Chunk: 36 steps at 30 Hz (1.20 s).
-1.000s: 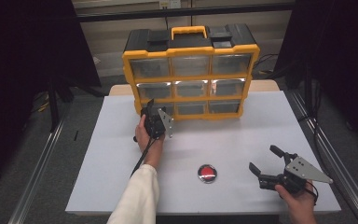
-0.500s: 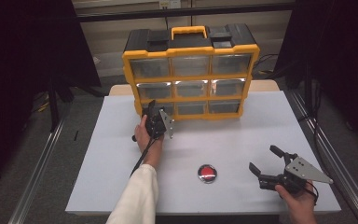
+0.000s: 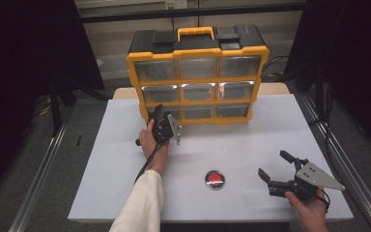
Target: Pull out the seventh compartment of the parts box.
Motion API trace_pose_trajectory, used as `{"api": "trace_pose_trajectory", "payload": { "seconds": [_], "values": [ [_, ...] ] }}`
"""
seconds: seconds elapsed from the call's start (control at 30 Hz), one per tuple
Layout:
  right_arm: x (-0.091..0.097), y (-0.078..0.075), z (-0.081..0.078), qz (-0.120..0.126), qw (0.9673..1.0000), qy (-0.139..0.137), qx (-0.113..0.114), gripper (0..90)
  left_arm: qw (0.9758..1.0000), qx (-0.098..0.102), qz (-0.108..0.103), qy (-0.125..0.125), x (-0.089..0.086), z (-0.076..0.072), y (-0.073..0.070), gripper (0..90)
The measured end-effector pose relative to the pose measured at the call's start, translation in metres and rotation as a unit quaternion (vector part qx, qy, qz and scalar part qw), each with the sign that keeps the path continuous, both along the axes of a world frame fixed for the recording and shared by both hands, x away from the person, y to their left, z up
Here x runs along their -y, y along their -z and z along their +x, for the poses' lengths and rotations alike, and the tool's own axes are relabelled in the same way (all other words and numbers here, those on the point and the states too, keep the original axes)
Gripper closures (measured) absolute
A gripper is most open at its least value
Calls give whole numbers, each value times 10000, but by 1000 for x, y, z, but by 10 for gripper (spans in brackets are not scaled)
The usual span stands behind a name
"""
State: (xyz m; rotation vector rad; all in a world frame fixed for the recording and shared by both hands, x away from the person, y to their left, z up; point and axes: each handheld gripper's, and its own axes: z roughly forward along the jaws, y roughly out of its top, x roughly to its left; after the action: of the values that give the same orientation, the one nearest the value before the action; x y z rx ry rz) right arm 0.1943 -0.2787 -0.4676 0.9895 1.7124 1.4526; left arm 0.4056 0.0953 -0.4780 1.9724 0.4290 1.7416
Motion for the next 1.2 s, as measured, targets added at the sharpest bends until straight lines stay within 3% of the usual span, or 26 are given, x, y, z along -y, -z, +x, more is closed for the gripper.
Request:
{"api": "trace_pose_trajectory", "payload": {
  "seconds": [0.07, 0.4, 0.63, 1.2],
  "values": [
    [0, 0, 0, -4, 10000, -8, -3, 48, 10000, -81, -12, -35, -1, 0, 2, 540],
    [0, 0, 0, 9, 10000, 11, 3, 48, 9998, -27, 56, -164, -3, 2, 2, 588],
    [0, 0, 0, 4, 10000, 8, 10, 49, 9998, -62, 134, -165, -2, -1, 1, 680],
    [1, 0, 0, 14, 10000, 18, 1, 49, 9999, -79, 75, -117, -3, -13, 1, 686]
  ]
}}
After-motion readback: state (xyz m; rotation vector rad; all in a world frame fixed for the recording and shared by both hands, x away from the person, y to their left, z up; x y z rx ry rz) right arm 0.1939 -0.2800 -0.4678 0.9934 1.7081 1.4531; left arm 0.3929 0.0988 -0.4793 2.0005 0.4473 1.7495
